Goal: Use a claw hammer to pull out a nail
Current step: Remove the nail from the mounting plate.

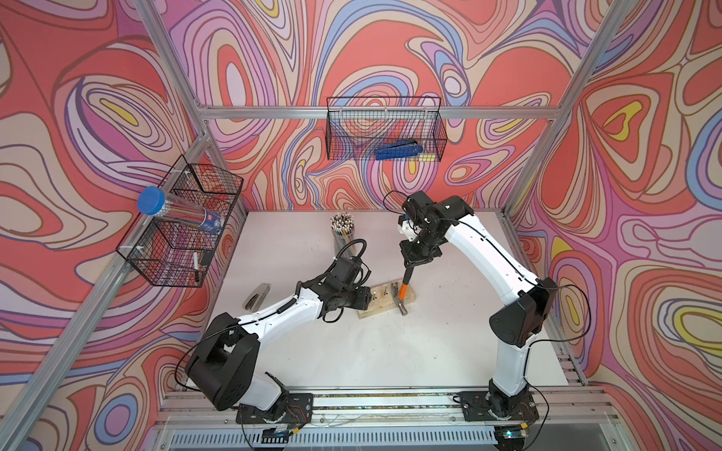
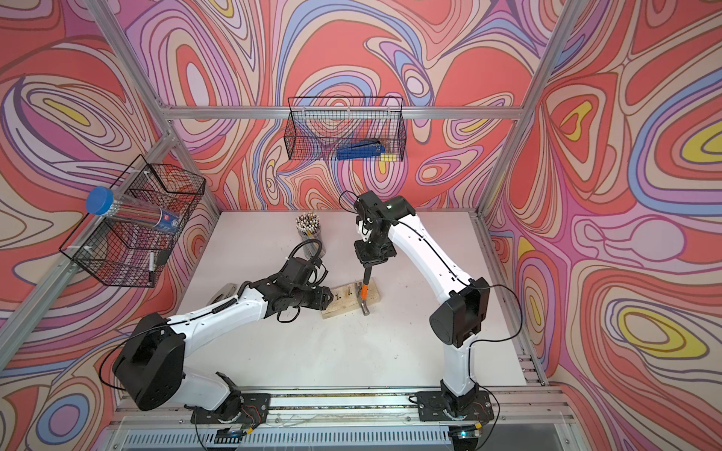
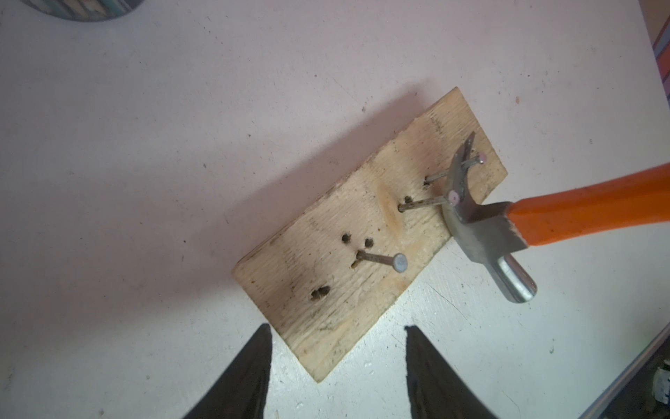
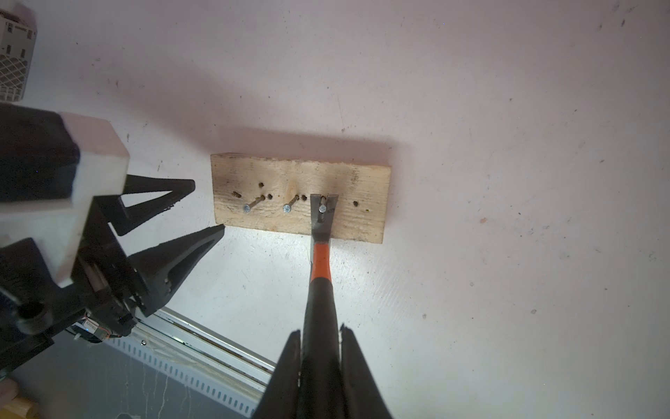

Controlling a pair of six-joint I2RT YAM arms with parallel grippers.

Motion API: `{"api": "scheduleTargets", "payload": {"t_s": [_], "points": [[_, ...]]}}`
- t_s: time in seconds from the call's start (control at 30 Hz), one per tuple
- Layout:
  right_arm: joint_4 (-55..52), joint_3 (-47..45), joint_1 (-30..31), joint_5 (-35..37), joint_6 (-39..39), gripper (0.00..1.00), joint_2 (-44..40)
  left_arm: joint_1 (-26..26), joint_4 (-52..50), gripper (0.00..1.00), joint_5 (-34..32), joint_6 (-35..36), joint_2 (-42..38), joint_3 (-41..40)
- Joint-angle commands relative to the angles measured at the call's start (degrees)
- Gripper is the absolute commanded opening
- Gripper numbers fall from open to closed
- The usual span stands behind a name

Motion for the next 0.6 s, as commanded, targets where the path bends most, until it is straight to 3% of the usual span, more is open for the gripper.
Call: {"api": "scheduleTargets", "payload": {"t_s": [0.0, 0.37, 0.57], "points": [[4.66, -0.21, 0.38, 1.45, -0.39, 0.00, -0.74, -0.62, 0.49, 0.59, 0.23, -0.31, -0.25, -1.25], [20.28, -18.17, 0.37, 1.61, -2.18, 0.00, -11.53, -3.27, 0.50, 0.60, -2.36, 0.76, 2.79, 0.65], [23.23, -23.36, 0.47, 2.79, -3.59, 0.00, -13.77, -3.97, 2.26, 0.60, -4.29, 0.31, 5.86, 1.82]]}}
